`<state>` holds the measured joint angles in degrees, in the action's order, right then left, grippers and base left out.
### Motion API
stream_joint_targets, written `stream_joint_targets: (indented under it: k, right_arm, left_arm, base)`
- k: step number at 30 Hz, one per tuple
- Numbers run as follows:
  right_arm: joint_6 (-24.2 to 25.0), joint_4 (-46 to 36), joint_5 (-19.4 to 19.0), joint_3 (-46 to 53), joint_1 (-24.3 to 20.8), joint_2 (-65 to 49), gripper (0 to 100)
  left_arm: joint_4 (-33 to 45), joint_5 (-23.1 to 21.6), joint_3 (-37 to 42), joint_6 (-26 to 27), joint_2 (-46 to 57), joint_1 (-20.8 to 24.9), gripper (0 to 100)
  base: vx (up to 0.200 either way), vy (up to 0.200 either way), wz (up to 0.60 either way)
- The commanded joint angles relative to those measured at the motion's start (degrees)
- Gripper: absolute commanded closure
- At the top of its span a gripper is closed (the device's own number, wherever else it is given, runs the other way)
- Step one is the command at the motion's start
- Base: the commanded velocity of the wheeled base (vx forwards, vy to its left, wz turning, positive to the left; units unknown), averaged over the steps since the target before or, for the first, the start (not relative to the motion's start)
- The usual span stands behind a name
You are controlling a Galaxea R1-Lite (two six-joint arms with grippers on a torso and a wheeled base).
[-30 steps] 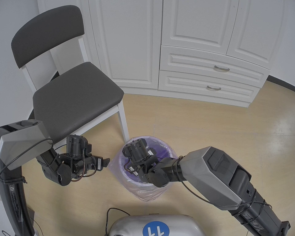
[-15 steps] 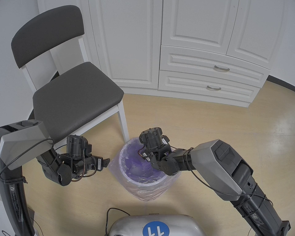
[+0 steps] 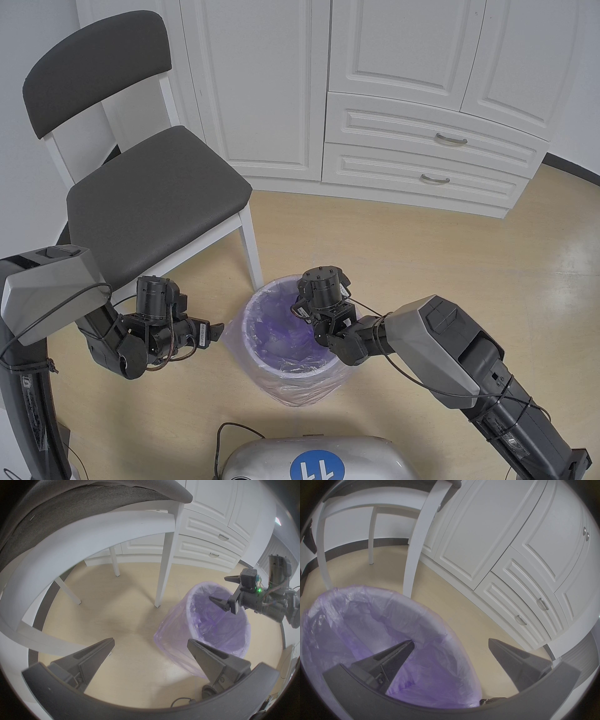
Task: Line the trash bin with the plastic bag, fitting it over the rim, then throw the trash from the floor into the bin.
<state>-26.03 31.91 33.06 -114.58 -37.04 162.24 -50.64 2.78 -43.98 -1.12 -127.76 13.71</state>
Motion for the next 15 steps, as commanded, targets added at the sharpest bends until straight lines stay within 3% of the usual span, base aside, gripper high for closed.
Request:
stream_joint_targets:
  k: [1,15]
  right_arm:
    - [0.01,0.17,-0.01,-0.01,-0.41,-0.09,0]
    - [-0.25,0.08,0.07,-0.01,-1.46,-3.25,0]
  left_arm:
    - [-1.66,0.03,0.21,0.07,-0.83,0.00,0]
    - [-2.53,0.03,0.30,0.07,-1.97,0.08,0]
  base:
    - [0.000,0.000,0.00]
    - [0.000,0.000,0.00]
